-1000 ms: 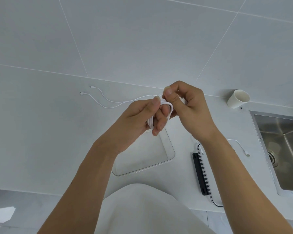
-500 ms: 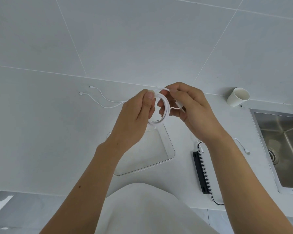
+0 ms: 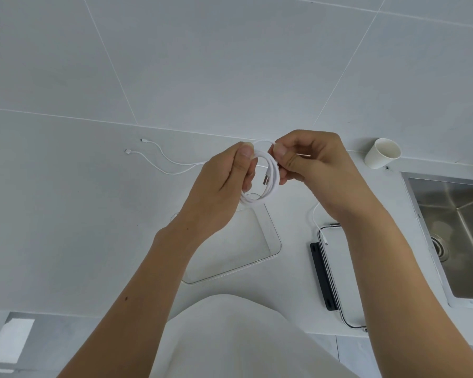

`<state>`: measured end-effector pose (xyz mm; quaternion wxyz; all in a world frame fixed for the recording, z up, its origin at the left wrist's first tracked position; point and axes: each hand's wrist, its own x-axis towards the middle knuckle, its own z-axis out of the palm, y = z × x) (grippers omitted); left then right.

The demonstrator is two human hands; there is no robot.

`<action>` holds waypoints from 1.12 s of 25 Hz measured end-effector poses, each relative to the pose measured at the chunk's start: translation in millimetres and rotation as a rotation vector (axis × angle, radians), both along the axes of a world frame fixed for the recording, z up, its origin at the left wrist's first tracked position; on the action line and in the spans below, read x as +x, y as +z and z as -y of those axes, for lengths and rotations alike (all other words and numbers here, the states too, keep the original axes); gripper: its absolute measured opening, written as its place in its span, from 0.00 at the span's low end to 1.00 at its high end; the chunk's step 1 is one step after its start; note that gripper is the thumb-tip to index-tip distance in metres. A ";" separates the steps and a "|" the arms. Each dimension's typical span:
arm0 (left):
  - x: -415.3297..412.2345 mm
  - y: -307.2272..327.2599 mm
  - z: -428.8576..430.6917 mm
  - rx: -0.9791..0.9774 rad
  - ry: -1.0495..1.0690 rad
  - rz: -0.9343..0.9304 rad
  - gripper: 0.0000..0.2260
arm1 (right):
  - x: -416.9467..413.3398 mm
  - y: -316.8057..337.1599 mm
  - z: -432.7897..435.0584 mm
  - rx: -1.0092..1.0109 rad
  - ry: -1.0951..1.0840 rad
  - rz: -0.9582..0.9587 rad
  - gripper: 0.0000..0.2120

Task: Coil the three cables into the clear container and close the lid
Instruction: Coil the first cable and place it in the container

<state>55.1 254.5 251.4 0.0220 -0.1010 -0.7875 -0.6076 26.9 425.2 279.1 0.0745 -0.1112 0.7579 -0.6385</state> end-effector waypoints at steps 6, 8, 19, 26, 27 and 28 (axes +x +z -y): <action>0.3 0.4 -1.6 -0.114 0.097 -0.117 0.17 | 8.4 -4.2 12.4 -0.337 0.056 0.325 0.07; 0.3 0.6 -1.4 -0.154 0.126 -0.135 0.16 | 11.6 -3.1 16.7 -0.370 0.046 0.368 0.07; -0.6 -5.1 4.4 -0.263 0.179 -0.146 0.13 | 17.0 5.1 10.2 0.027 0.074 0.185 0.13; -3.1 -10.8 9.2 -0.233 0.141 -0.055 0.14 | 7.6 7.9 -11.2 0.240 0.039 0.031 0.09; -3.1 -11.1 9.9 -0.230 0.121 -0.043 0.14 | 6.6 10.3 -15.4 0.234 0.023 0.003 0.09; -3.3 -10.7 10.6 -0.229 0.102 -0.035 0.14 | 6.5 11.7 -18.1 0.223 0.010 -0.025 0.09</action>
